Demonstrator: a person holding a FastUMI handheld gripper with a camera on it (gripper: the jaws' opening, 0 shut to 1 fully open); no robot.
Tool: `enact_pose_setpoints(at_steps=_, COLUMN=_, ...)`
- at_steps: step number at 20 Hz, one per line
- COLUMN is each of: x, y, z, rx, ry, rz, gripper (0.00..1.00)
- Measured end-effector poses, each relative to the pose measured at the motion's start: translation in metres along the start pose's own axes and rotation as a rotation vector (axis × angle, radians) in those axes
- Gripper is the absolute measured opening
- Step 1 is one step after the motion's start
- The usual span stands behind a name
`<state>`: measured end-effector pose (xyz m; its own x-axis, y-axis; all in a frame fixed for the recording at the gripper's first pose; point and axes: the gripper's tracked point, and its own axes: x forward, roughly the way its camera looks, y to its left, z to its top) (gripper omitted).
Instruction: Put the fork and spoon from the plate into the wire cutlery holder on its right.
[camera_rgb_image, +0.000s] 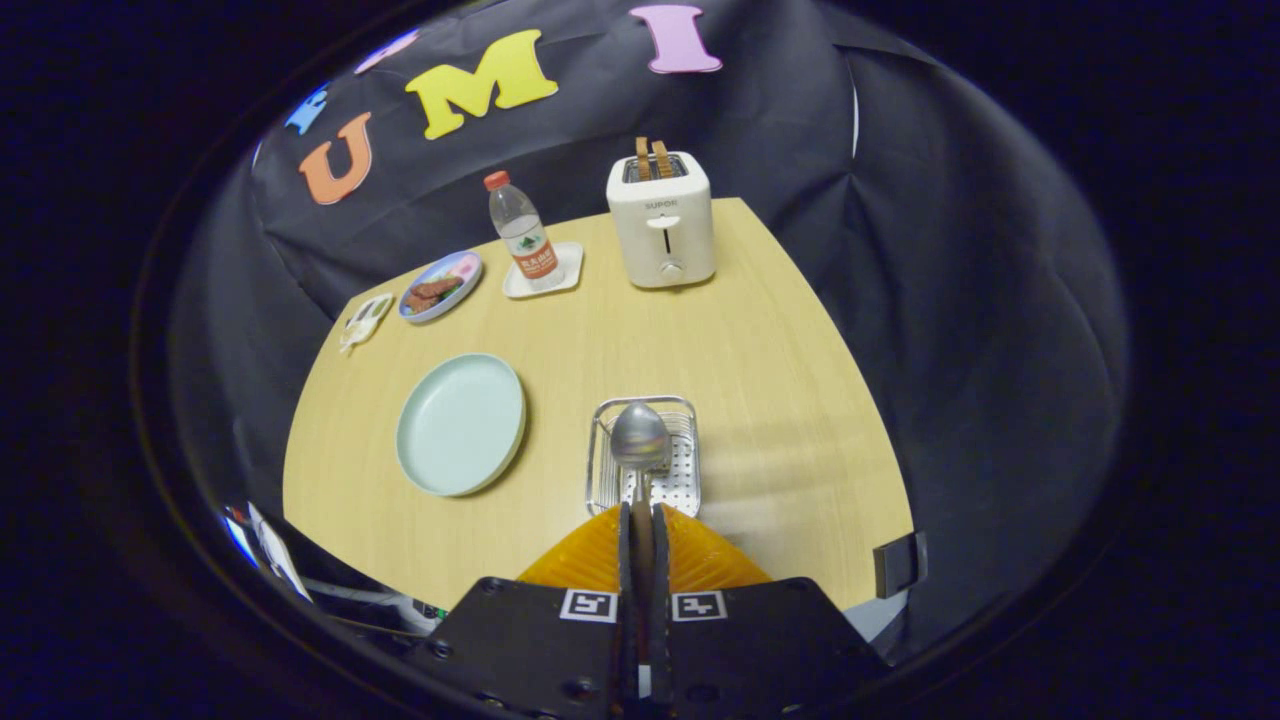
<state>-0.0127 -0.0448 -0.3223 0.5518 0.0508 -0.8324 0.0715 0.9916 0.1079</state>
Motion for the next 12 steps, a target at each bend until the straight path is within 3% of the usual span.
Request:
enact_pose_setpoints(at_steps=6, x=-0.002, y=0.005, z=0.019, rx=-0.016, ry=-0.044, rz=-0.015, gripper=0.05)
enact_pose_setpoints(at_steps=8, x=-0.006, y=0.012, z=0.026, rx=-0.026, ry=-0.063, rz=-0.005, gripper=0.14)
enact_pose_setpoints(at_steps=10, x=-0.009, y=0.020, z=0.032, rx=-0.037, ry=-0.088, rz=0.006, gripper=0.16)
enact_pose_setpoints(at_steps=12, x=-0.014, y=0.027, z=0.038, rx=-0.056, ry=-0.119, rz=0.008, gripper=0.30)
